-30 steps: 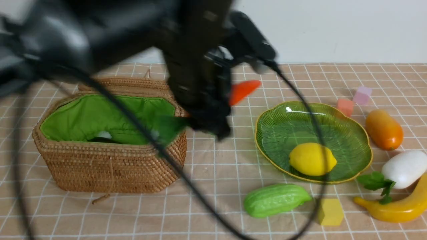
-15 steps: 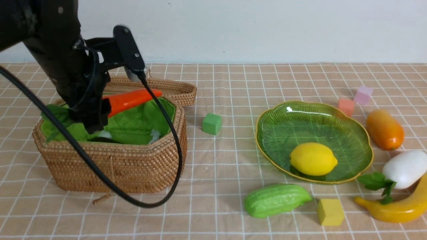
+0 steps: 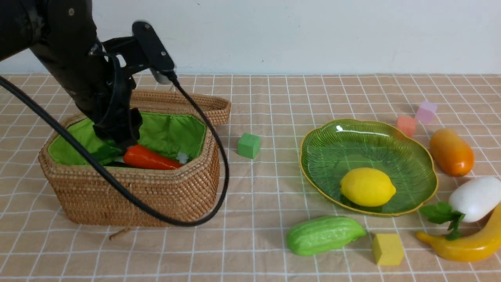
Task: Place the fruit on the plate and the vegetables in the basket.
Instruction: Take a chayote with your left arm and place it on the basket on the left.
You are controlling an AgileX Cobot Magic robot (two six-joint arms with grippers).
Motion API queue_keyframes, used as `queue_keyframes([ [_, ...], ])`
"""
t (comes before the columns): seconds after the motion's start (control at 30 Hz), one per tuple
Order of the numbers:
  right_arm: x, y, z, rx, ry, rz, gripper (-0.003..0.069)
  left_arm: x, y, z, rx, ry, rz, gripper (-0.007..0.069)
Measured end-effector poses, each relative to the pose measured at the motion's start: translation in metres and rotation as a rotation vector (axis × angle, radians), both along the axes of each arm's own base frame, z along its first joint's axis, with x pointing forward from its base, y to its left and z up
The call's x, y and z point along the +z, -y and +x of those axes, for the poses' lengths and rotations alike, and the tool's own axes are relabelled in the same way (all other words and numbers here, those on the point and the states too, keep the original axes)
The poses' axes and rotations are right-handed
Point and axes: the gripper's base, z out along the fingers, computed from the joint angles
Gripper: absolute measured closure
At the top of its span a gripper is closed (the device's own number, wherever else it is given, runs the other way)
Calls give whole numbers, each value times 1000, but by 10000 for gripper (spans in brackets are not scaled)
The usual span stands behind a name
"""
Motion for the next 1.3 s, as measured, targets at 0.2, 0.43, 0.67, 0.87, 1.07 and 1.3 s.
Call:
queue_keyframes([
  [0.2, 0, 0, 0, -1, 2, 1, 455, -2, 91, -41, -87, -128, -269, 637],
  [0.43, -1, 0, -1, 5, -8, 0, 454, -73, 179, -53, -200, -264, -268, 432],
  [0.67, -4, -1, -3, 26, -47, -14, 452, -149, 212, -26, -183, -214, -288, -7],
  [0.87, -4, -2, -3, 30, -51, -12, 447, -169, 216, -23, -175, -228, -276, 73],
  [1.07, -4, -2, -3, 31, -51, -11, 444, -169, 213, -26, -186, -257, -226, 200],
  [1.3, -2, -2, -2, 23, -31, -1, 440, -114, 183, -46, -222, -324, -27, 200],
])
